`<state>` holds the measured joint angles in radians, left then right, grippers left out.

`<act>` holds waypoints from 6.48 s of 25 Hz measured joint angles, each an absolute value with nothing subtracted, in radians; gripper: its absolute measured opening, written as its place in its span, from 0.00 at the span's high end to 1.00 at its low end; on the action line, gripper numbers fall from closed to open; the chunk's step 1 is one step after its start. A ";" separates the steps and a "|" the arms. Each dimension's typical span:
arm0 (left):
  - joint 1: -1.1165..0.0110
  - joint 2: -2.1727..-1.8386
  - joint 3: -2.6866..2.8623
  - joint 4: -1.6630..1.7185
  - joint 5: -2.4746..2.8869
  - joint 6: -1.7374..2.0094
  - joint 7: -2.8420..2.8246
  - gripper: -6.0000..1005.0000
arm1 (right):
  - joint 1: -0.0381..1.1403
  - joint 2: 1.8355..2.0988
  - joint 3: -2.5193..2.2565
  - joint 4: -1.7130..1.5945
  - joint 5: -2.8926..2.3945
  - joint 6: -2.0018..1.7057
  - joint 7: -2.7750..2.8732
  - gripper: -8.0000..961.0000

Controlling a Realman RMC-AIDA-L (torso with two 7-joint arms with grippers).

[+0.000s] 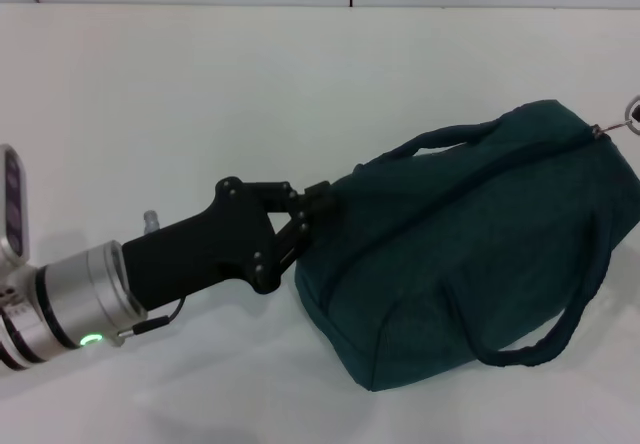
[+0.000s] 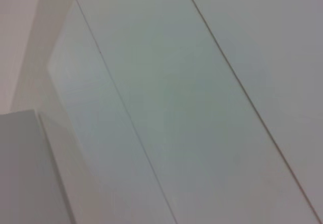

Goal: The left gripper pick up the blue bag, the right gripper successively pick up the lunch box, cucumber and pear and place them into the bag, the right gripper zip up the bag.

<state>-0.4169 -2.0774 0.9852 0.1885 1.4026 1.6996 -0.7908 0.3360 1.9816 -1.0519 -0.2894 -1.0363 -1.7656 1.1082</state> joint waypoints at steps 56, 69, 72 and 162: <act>-0.506 -2.088 0.983 0.244 1.451 1.666 -0.962 0.83 | 0.280 2.000 -1.039 -0.233 -1.035 -1.769 1.109 0.94; -0.500 -2.086 0.982 0.244 1.450 1.674 -0.967 0.93 | 0.256 1.994 -1.010 -0.233 -1.029 -1.768 1.111 0.94; -0.498 -2.086 0.981 0.244 1.452 1.674 -0.967 0.93 | 0.249 1.991 -0.992 -0.234 -1.029 -1.771 1.112 0.94; -0.460 -2.089 0.971 0.245 1.361 1.678 -0.983 0.87 | 0.210 1.985 -1.028 -0.233 -1.125 -1.560 1.091 0.72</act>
<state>-0.4599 -2.0887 0.9710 0.2449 1.3607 1.6785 -0.9834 0.2104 1.9851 -1.0282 -0.2327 -1.1255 -1.5598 1.0912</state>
